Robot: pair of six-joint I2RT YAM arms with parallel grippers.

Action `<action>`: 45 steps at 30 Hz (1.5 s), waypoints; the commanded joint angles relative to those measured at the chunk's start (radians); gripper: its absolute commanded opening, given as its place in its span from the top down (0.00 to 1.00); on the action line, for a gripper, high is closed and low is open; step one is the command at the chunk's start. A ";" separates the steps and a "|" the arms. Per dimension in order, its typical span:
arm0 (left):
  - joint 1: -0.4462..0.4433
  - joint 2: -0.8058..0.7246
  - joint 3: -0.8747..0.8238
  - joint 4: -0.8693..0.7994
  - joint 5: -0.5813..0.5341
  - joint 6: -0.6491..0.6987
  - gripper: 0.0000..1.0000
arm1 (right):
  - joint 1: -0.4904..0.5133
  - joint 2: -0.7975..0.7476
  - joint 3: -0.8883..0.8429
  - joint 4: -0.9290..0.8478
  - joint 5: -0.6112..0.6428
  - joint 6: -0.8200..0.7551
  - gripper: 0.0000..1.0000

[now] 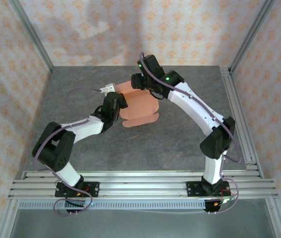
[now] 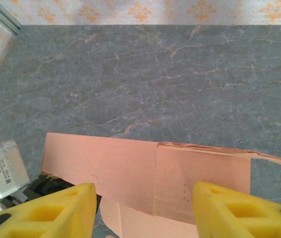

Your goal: Fold the paper box

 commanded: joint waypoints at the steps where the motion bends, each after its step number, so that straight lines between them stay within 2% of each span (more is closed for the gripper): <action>1: -0.007 -0.041 -0.008 0.003 -0.034 0.013 1.00 | 0.006 0.017 0.023 -0.022 0.007 0.000 0.50; 9: -0.007 -0.049 -0.015 -0.001 -0.039 0.011 1.00 | -0.001 0.031 0.006 -0.014 -0.005 0.033 0.54; 20: -0.007 -0.055 -0.021 -0.002 -0.047 0.007 1.00 | -0.002 0.021 -0.022 0.034 -0.050 0.045 0.75; 27: -0.007 -0.052 -0.021 -0.005 -0.053 0.004 1.00 | -0.002 0.014 -0.024 0.040 -0.037 0.047 0.95; 29: -0.006 -0.052 -0.022 -0.002 -0.054 0.003 1.00 | -0.002 0.013 -0.025 0.040 -0.032 0.047 0.92; 31: -0.007 -0.050 -0.022 -0.003 -0.054 0.004 1.00 | -0.002 0.011 -0.030 0.045 -0.027 0.047 0.79; 33: -0.008 -0.050 -0.022 -0.002 -0.052 0.002 1.00 | -0.004 0.009 -0.031 0.047 -0.030 0.047 0.74; 34: -0.007 -0.049 -0.022 -0.002 -0.052 0.003 1.00 | -0.003 0.009 -0.031 0.048 -0.031 0.047 0.74; 36: -0.008 -0.049 -0.020 -0.003 -0.051 0.004 1.00 | -0.004 0.012 -0.032 0.049 -0.031 0.046 0.90; 37: -0.007 -0.047 -0.018 -0.005 -0.050 0.004 1.00 | -0.004 0.009 -0.032 0.048 -0.030 0.044 0.94; 38: -0.007 -0.047 -0.018 -0.005 -0.051 0.004 1.00 | -0.004 0.007 -0.033 0.049 -0.029 0.045 0.94; 39: -0.007 -0.047 -0.018 -0.007 -0.050 0.006 1.00 | -0.004 0.003 -0.036 0.050 -0.027 0.044 0.88; 42: -0.006 -0.046 -0.016 -0.011 -0.047 0.003 1.00 | -0.004 -0.031 -0.059 0.065 -0.016 0.040 0.61; 45: -0.003 -0.041 -0.019 -0.006 -0.032 0.002 1.00 | -0.004 -0.091 -0.112 0.096 0.011 0.019 0.48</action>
